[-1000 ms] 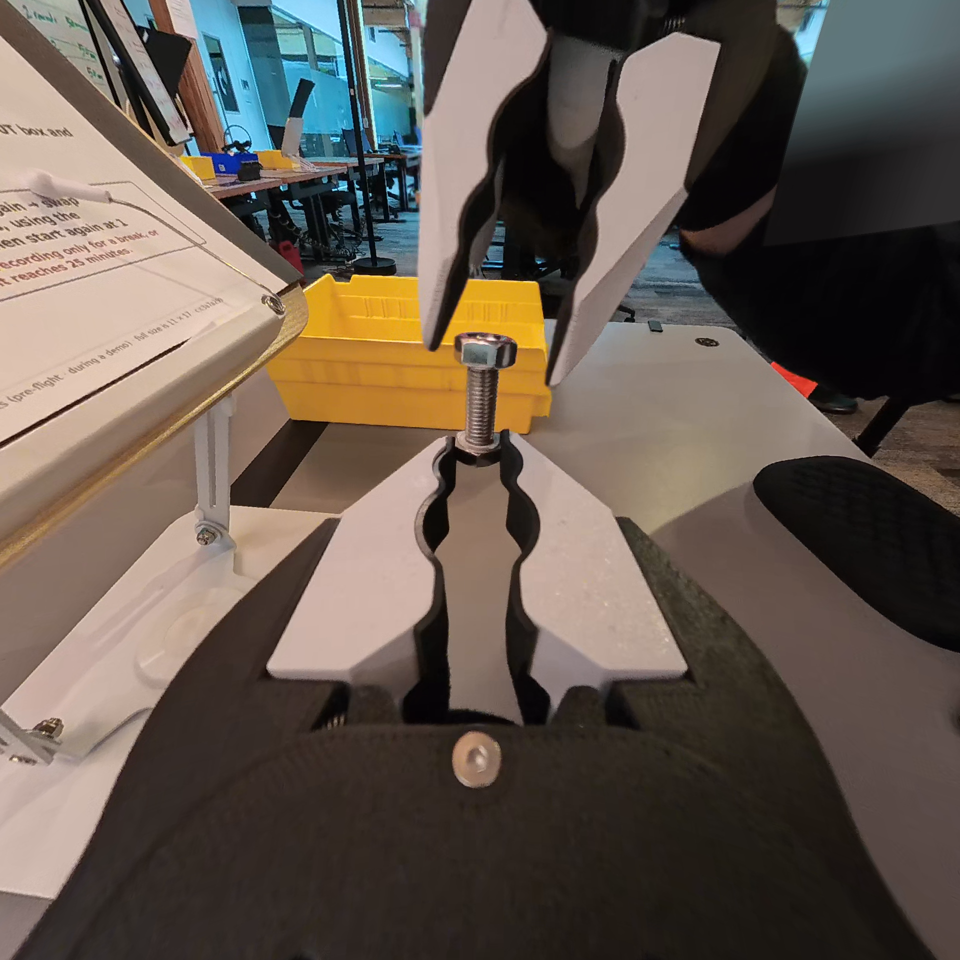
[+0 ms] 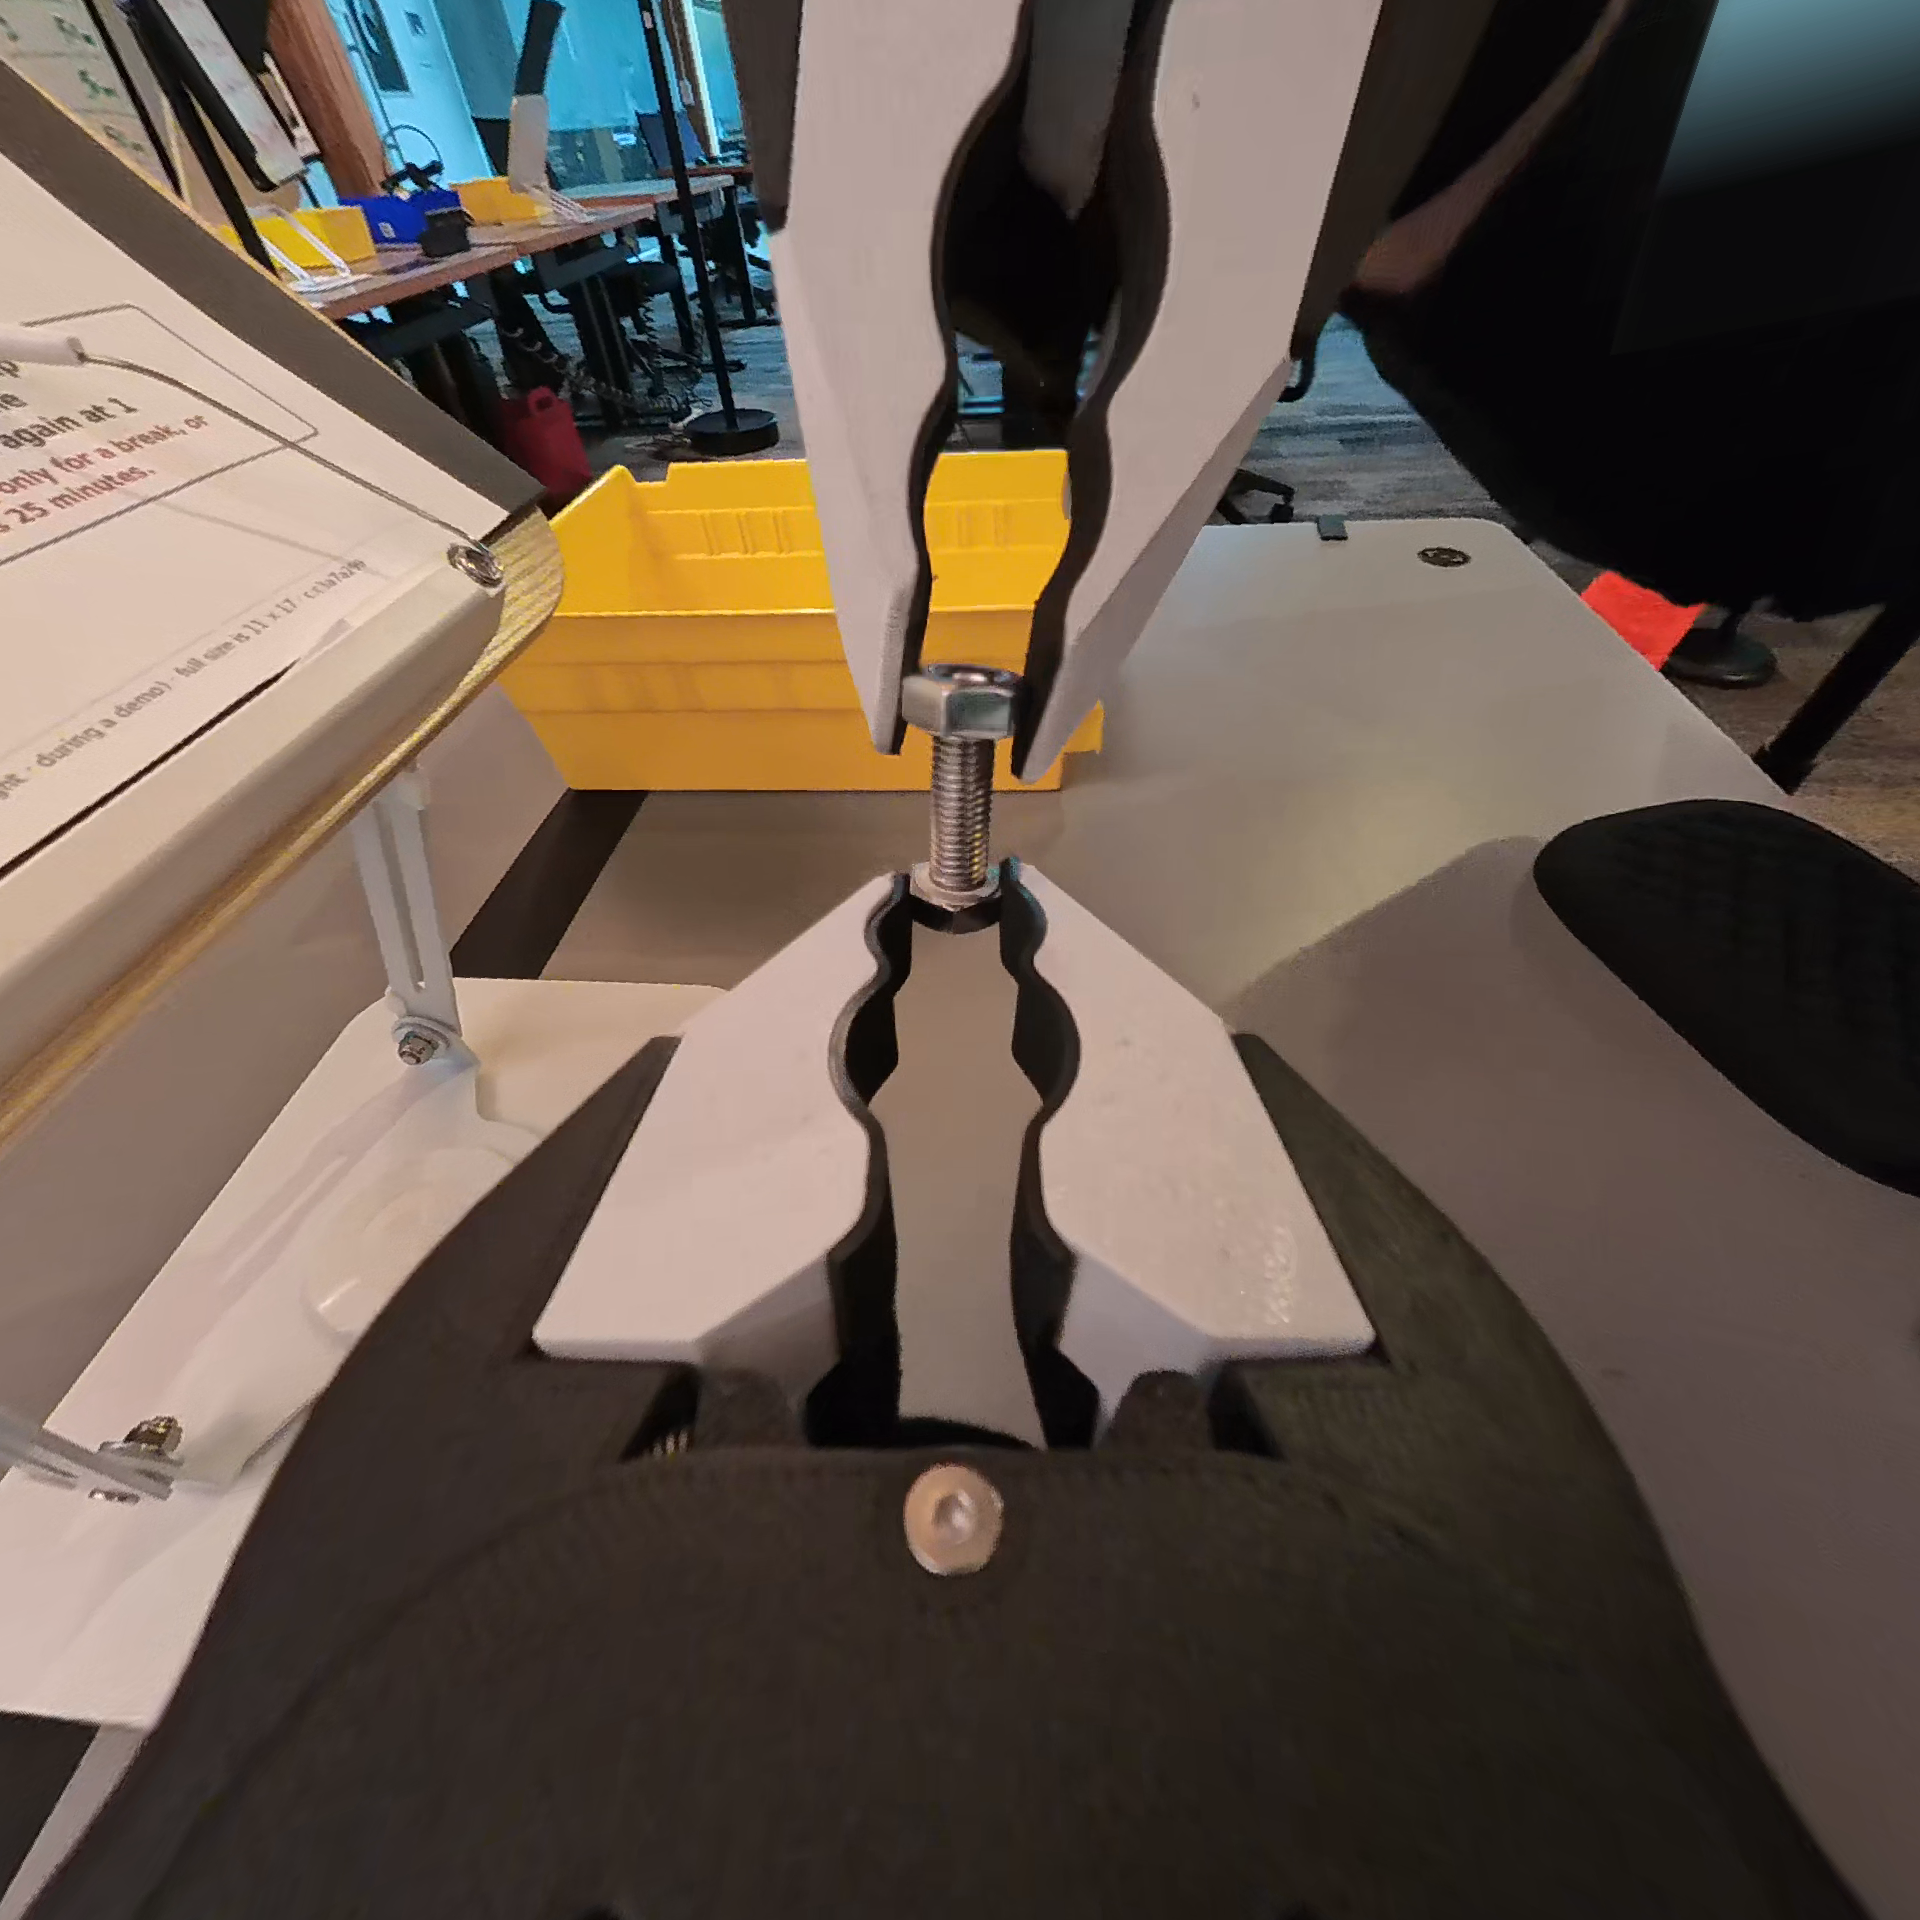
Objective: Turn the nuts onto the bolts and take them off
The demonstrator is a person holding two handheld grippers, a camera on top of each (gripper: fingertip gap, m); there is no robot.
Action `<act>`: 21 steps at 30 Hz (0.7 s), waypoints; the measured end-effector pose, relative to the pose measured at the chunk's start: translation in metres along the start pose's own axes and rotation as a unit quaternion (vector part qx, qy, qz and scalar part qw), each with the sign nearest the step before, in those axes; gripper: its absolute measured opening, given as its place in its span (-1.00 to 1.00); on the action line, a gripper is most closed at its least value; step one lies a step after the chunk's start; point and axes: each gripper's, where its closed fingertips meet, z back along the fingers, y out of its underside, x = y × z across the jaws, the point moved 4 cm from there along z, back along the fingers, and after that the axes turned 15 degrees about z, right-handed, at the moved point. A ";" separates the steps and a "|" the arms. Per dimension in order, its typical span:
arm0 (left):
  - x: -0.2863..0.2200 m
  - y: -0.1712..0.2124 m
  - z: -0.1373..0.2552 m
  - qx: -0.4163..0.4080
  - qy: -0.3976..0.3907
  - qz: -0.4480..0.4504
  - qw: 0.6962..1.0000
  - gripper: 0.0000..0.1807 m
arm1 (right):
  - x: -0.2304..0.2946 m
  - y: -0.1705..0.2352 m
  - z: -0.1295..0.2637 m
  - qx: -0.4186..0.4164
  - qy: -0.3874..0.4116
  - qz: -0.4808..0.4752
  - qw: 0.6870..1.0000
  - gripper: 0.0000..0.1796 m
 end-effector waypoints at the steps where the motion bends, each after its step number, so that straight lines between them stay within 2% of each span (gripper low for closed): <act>1: -0.002 0.001 0.000 0.004 0.009 0.002 1.000 -0.84 | 0.002 0.000 0.000 0.009 -0.007 0.029 1.000 -0.83; 6: -0.008 0.005 -0.002 0.019 0.040 0.009 0.999 -0.84 | 0.005 -0.005 -0.001 0.057 -0.030 0.148 0.987 -0.83; 9: -0.008 0.010 -0.003 0.036 0.050 0.016 0.998 -0.84 | 0.009 -0.006 -0.005 0.109 -0.040 0.230 0.966 -0.83; 13: -0.008 0.014 -0.007 0.050 0.048 0.018 0.997 -0.84 | 0.010 -0.004 -0.008 0.155 -0.060 0.278 0.946 -0.83; 16: -0.007 0.014 -0.007 0.048 0.042 0.017 0.998 -0.84 | 0.009 -0.004 -0.008 0.155 -0.067 0.267 0.949 -0.83; 21: 0.000 0.009 -0.006 0.029 0.013 0.018 0.999 -0.84 | 0.001 0.000 -0.007 0.126 -0.063 0.134 0.981 -0.83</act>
